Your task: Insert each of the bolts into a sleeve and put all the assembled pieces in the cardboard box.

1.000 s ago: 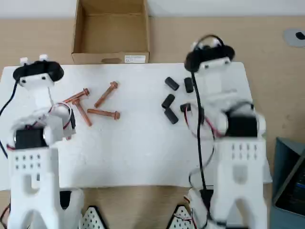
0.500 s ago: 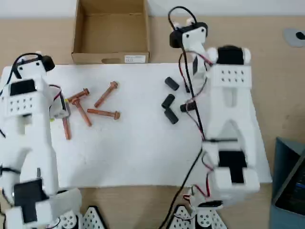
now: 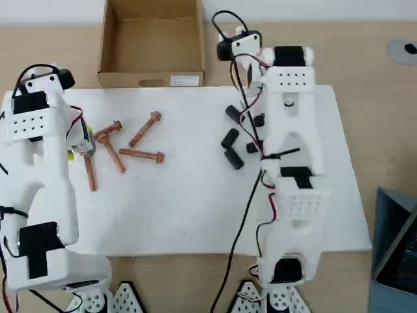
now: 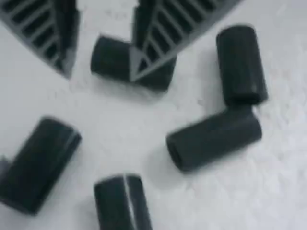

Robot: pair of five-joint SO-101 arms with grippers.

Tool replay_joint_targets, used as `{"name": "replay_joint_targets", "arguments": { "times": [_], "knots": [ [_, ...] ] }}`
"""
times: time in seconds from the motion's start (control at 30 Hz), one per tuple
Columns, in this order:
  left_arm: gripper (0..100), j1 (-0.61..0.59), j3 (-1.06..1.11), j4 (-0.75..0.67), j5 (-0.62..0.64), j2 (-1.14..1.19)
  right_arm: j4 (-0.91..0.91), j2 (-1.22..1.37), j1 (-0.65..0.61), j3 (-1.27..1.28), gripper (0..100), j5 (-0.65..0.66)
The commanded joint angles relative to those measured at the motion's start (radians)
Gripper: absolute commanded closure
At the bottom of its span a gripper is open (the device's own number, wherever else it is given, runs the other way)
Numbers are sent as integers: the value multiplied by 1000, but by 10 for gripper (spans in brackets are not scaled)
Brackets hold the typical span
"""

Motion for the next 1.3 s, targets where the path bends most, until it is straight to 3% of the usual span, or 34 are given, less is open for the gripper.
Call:
{"name": "replay_joint_targets", "arguments": {
  "times": [0.0,0.5,1.27],
  "knots": [
    [867,0,-58,6,-8,-4,0,53,-10,-102,868,-28],
    [867,-5,-57,6,-18,-4,6,308,1,-344,864,-28],
    [867,-5,-55,8,-35,-4,41,401,62,-404,864,-32]
  ]
}}
